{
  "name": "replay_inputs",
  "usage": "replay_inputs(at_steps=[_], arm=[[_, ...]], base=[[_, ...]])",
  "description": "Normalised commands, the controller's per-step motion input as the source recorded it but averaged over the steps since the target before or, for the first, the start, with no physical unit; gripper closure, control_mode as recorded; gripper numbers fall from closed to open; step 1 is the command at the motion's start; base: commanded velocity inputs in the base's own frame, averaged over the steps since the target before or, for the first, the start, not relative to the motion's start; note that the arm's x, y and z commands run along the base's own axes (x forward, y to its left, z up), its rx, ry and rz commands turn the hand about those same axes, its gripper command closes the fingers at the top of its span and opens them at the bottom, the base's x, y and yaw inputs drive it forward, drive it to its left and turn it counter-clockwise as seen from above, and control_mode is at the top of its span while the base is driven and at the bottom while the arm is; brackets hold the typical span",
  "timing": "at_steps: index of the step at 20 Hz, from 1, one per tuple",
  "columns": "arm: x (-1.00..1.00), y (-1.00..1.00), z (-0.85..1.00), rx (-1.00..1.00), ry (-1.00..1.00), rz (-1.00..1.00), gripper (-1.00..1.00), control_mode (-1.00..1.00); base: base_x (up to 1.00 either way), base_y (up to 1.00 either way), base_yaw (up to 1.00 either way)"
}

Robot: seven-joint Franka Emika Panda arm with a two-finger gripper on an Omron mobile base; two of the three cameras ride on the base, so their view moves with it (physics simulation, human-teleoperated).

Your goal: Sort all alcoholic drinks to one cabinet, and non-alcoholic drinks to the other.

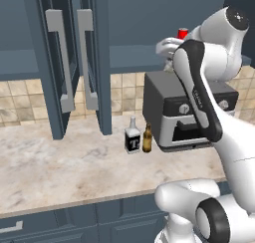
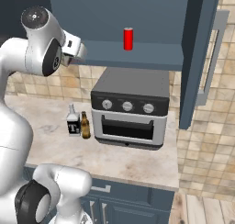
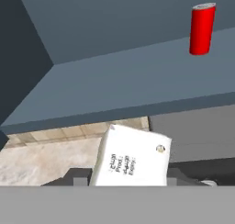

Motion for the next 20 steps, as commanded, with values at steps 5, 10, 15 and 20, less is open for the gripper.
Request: replay_inputs(at_steps=[5, 10, 15, 20], arm=[[0.62, 0.36, 0.09, -0.07, -0.09, 0.02, 1.00, -1.00], [0.62, 0.23, 0.00, -0.11, -0.08, 0.00, 1.00, -1.00], [0.73, 0.09, 0.00, -0.11, -0.03, 0.00, 1.00, -1.00], [0.72, 0.01, 0.00, -0.09, 0.02, 0.00, 1.00, -1.00]], base=[[0.00, 0.00, 0.00], [0.00, 0.00, 0.00], [0.00, 0.00, 0.00], [0.00, 0.00, 0.00]])
